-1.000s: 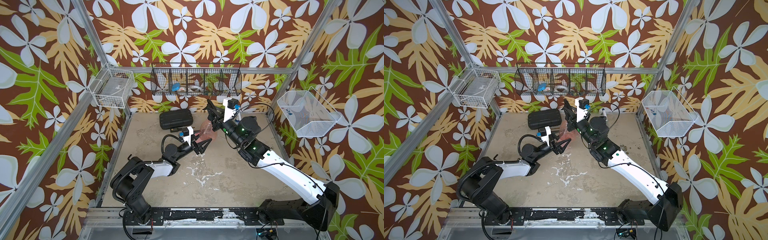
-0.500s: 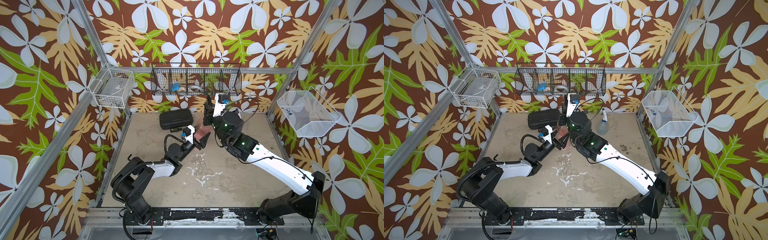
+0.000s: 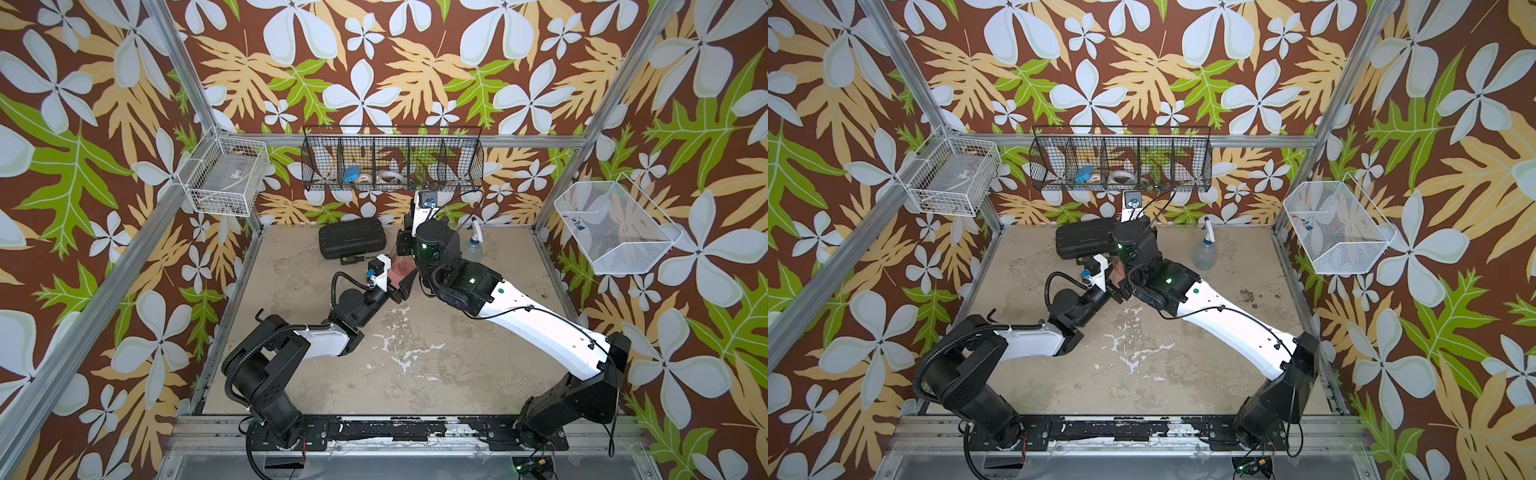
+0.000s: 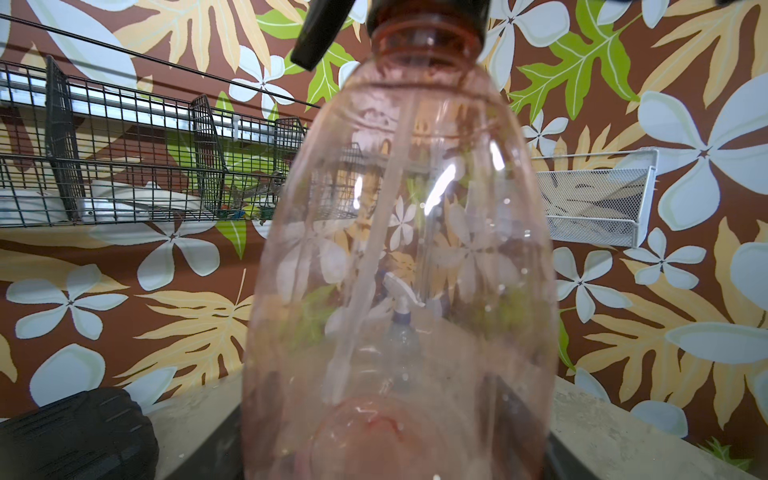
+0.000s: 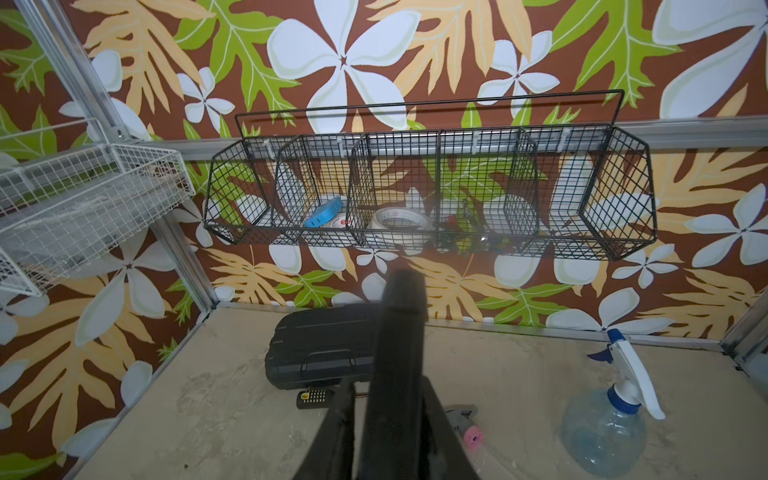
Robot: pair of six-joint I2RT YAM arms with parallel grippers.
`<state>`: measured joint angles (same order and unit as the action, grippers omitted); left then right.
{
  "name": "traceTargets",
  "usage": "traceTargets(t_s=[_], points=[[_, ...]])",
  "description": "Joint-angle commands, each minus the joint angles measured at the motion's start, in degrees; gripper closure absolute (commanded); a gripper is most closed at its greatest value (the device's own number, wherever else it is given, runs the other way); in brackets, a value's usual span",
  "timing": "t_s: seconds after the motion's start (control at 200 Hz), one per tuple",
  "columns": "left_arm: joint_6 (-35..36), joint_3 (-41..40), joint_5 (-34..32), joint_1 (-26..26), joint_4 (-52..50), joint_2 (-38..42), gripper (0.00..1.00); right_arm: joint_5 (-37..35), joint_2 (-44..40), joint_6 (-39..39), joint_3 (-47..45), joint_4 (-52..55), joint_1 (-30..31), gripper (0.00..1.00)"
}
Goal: Attach spray nozzles to spray bottles
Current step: Screw the spray nozzle on the spray bottle.
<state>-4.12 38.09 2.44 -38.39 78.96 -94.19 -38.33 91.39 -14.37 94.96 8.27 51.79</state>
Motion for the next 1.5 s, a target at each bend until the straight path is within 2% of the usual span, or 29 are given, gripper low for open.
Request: traceTargets(t_s=[0.0, 0.45, 0.651, 0.956, 1.126, 1.206, 1.356, 1.496], points=[[-1.93, -0.35, -0.45, -0.01, 15.41, 0.51, 0.43, 2.5, 0.14, 2.84, 0.25, 10.1, 0.08, 0.9], [-2.56, -0.72, -0.06, 0.07, 15.96, 0.03, 0.43, 4.8, -0.85, 2.49, 2.07, 11.48, 0.07, 0.75], [-2.76, -1.39, 0.22, -0.01, 16.09, -0.61, 0.44, 6.29, -2.63, 3.2, 1.23, 10.67, 0.06, 0.6], [-2.03, -1.7, -0.15, -0.01, 16.75, -1.75, 0.44, 9.69, -5.56, 4.08, -0.7, 9.26, 0.04, 0.48], [-2.03, -1.3, -0.25, 0.05, 16.75, -2.18, 0.44, 11.79, -7.47, 4.87, -1.77, 8.8, 0.07, 0.35], [-2.03, -1.17, -0.15, 0.03, 16.37, -2.4, 0.44, 13.6, -9.05, 5.44, -3.14, 8.42, 0.07, 0.3], [-1.52, -0.3, 1.03, 0.07, 11.97, -2.26, 0.44, 18.45, -13.46, 8.49, -9.95, 5.44, -0.19, 0.28], [-1.28, -0.47, 0.99, 0.16, 10.45, -2.22, 0.43, 27.87, -19.75, 8.52, -18.16, 0.99, -3.11, 0.28]])
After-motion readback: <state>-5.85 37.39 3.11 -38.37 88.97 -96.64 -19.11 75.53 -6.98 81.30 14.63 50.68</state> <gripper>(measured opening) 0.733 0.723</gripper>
